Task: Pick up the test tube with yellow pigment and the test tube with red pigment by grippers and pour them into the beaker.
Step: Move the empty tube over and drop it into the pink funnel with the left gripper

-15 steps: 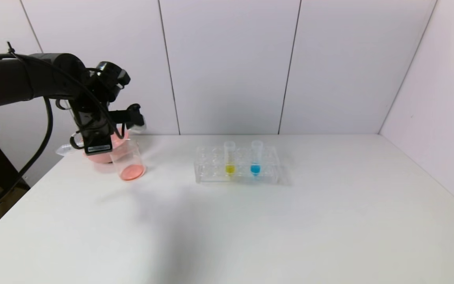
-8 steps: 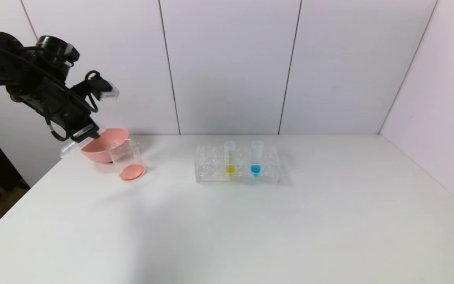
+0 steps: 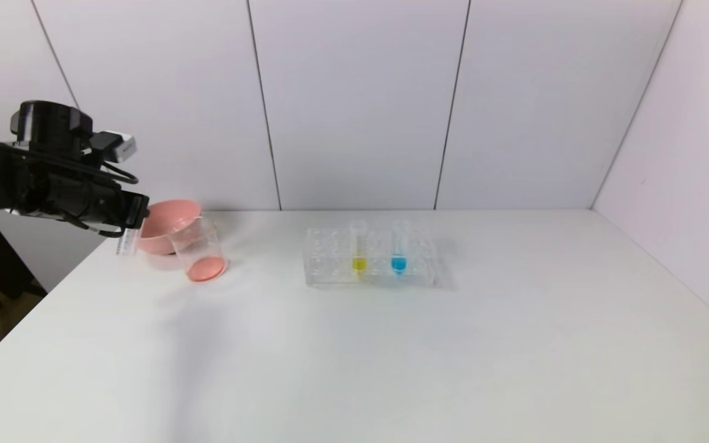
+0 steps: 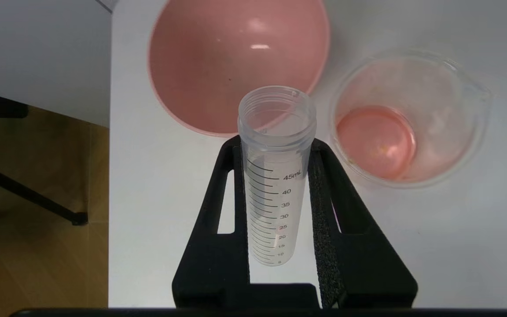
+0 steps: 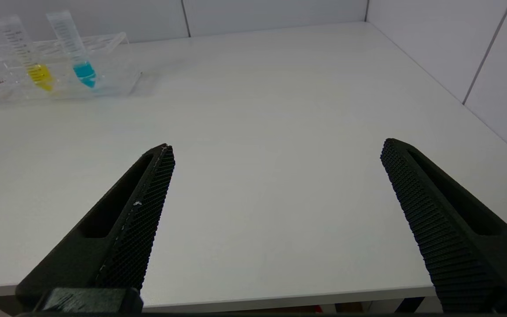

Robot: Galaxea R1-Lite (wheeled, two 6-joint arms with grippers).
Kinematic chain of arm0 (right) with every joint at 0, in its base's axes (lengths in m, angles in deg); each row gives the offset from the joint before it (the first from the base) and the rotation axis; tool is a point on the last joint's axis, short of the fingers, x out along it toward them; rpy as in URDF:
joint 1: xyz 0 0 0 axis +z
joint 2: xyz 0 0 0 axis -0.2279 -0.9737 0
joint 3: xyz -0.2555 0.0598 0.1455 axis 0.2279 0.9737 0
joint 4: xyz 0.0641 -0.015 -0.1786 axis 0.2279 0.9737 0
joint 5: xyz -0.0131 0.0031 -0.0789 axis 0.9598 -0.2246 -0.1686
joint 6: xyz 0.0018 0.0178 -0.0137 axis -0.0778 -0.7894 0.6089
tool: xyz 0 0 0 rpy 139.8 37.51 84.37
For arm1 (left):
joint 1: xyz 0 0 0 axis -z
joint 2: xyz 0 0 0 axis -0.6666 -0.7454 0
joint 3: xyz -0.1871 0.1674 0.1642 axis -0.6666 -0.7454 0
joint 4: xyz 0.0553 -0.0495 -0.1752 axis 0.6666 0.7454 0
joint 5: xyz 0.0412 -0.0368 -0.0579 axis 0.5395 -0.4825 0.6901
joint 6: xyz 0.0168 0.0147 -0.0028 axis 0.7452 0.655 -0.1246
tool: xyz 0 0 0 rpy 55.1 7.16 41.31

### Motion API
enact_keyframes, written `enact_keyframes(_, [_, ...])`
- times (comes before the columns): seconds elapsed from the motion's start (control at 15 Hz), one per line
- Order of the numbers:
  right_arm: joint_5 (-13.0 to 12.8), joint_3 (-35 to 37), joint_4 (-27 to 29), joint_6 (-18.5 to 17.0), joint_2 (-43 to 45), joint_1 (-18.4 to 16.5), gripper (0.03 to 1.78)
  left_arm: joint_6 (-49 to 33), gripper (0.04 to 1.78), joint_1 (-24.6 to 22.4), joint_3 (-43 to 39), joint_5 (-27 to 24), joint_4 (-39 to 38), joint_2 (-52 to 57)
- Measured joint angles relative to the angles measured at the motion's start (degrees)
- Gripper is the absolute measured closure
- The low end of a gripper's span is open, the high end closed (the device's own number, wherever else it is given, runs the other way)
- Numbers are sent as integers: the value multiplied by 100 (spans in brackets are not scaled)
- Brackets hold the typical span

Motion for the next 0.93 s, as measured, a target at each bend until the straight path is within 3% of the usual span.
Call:
enact_keyframes(0.2, [0,0,0,2,0,0,10,-666,139,-88,-1320,468,-2742,154])
enact_keyframes(0.4, [-2,0,0,0,0,0,10,-984,139,-118,-1740,1014,-4757,50])
enact_keyframes(0.53, [-2,0,0,0,0,0,10,-1170,139,-107,-1673,1130,-5185,-127])
enact_keyframes(0.93, [0,0,0,0,0,0,10,-1720,139,102,-862,1438,-5016,-990])
